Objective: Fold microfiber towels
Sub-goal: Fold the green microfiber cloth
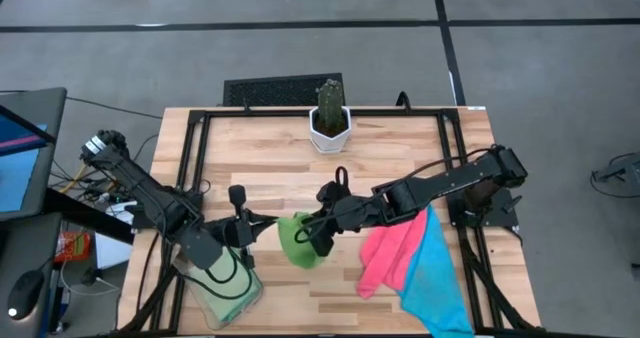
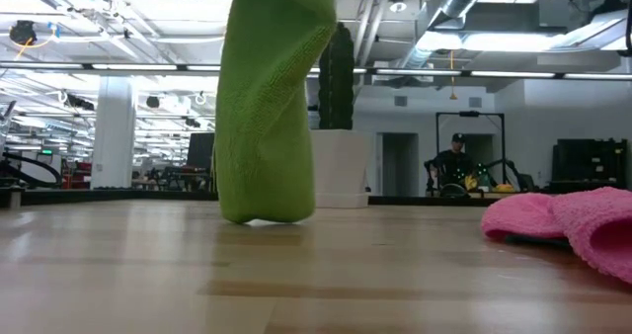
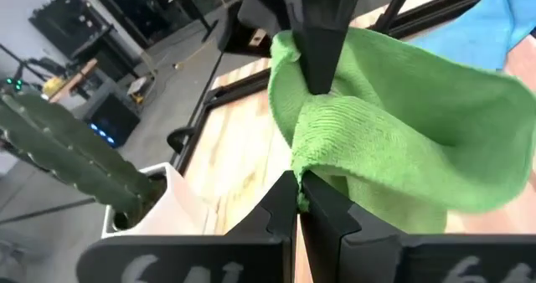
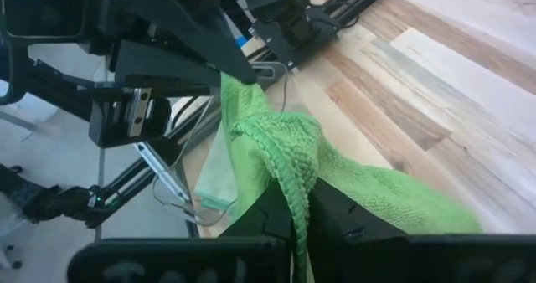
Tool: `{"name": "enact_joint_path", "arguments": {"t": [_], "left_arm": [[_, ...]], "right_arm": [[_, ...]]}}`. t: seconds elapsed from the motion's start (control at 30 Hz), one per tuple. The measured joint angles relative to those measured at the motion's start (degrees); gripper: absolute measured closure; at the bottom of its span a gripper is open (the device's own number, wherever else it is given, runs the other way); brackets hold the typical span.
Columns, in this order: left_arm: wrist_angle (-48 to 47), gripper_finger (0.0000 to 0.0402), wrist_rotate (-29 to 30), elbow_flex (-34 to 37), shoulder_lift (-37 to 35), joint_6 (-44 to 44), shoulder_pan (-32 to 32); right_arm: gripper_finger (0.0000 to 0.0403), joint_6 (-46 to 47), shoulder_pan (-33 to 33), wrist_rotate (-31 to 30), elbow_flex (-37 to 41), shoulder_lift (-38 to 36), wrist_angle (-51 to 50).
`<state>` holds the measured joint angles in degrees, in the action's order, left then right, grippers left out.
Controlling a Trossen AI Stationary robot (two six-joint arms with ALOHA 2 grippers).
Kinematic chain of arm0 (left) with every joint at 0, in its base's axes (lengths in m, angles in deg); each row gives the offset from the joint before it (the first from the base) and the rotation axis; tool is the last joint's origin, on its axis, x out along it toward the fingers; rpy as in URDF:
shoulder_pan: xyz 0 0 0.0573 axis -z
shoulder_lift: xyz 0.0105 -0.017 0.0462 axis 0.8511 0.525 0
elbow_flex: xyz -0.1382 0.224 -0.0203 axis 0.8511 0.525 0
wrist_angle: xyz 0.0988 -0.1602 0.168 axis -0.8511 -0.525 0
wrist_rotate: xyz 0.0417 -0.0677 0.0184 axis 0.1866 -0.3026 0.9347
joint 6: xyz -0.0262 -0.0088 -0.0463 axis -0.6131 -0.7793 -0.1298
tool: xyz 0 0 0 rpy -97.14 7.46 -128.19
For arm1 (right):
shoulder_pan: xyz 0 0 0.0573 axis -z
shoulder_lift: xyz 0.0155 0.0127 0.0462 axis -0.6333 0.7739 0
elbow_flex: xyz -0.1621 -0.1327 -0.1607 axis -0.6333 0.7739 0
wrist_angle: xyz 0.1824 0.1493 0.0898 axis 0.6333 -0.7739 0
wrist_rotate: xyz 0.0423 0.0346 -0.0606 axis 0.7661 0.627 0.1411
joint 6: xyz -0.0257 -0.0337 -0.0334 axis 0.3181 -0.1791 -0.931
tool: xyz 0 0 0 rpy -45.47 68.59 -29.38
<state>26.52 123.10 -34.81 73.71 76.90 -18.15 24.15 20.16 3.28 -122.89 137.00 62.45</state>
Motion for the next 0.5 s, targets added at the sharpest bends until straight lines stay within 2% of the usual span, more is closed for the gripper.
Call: {"name": "enact_joint_path", "arguments": {"t": [0.13,0.37,0.5], "left_arm": [[-0.6,0.0401,-0.6,0.0,0.0,-1.5,0.1],[-6.1,0.0401,-1.7,0.0,0.0,-12.5,3.5],[-9.7,0.0402,-1.7,-0.2,-0.1,-17.9,5.1]], "right_arm": [[0.0362,0.1,0.1,0.0,0.0,0.0,0.1],[0.0373,0.7,1.2,-0.2,0.0,0.0,0.8],[0.0383,2.7,2.5,-3.4,0.1,-0.8,-0.3]]}}
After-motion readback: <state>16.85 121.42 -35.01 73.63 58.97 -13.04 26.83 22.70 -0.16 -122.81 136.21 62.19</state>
